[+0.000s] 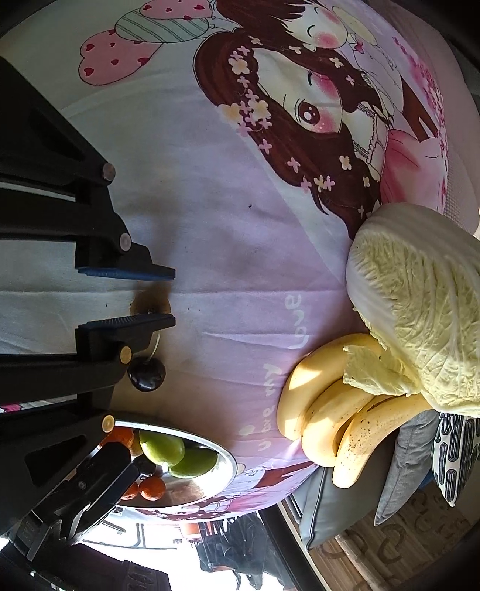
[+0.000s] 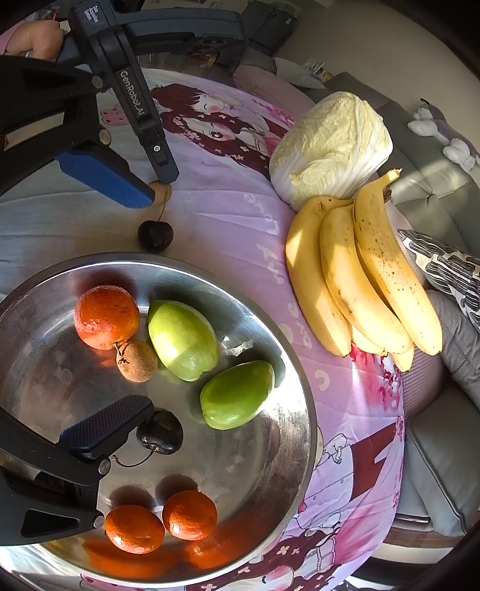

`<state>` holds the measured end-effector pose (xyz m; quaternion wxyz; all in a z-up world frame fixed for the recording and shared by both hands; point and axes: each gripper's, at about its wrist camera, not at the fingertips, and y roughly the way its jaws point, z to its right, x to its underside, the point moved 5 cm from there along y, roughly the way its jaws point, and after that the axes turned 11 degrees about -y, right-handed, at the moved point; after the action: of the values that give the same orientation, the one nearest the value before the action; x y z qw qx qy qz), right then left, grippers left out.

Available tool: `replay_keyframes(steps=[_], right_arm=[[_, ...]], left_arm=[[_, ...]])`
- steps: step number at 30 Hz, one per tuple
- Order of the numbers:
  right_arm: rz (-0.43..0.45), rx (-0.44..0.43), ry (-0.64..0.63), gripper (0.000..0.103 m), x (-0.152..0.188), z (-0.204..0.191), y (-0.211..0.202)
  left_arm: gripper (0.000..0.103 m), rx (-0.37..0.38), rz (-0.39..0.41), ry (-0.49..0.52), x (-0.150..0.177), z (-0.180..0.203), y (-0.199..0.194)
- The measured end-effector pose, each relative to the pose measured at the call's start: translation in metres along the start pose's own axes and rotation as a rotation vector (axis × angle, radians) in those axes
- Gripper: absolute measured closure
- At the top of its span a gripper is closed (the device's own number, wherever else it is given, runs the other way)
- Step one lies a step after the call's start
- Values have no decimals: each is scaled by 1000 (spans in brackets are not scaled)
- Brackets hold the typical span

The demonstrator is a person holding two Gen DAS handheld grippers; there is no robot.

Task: Organize fruits
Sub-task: 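Grasp the last dark cherry with the right tool while the left tool holds the brown fruit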

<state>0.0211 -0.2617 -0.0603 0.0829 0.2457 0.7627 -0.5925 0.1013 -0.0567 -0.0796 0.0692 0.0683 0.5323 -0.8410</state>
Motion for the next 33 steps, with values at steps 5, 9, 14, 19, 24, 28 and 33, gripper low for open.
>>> replay_keyframes(steps=[5,9,14,19,24,28,33], right_arm=[[-5,1,-4,1,0,-1,1],[-9,0,-4,1,0,0,2],[-9,-2,-8,1,0,-1,3],[-11,-2,-9,1,0,-1,3],[-11,-1,-9,1,1,0,4],[-17,3,-6,1,2,1,5],[-14,10,-5,1,2,1,5]], left_arm=[[85,20,-21,34,6,14,2],[84,1,-41,44,8,15,7],[78,-7,-58,46,10,19,17],[76,-6,-74,54,12,22,24],[76,-5,-61,49,10,21,21],[81,4,-57,59,8,21,16],[81,15,-52,72,9,25,14]])
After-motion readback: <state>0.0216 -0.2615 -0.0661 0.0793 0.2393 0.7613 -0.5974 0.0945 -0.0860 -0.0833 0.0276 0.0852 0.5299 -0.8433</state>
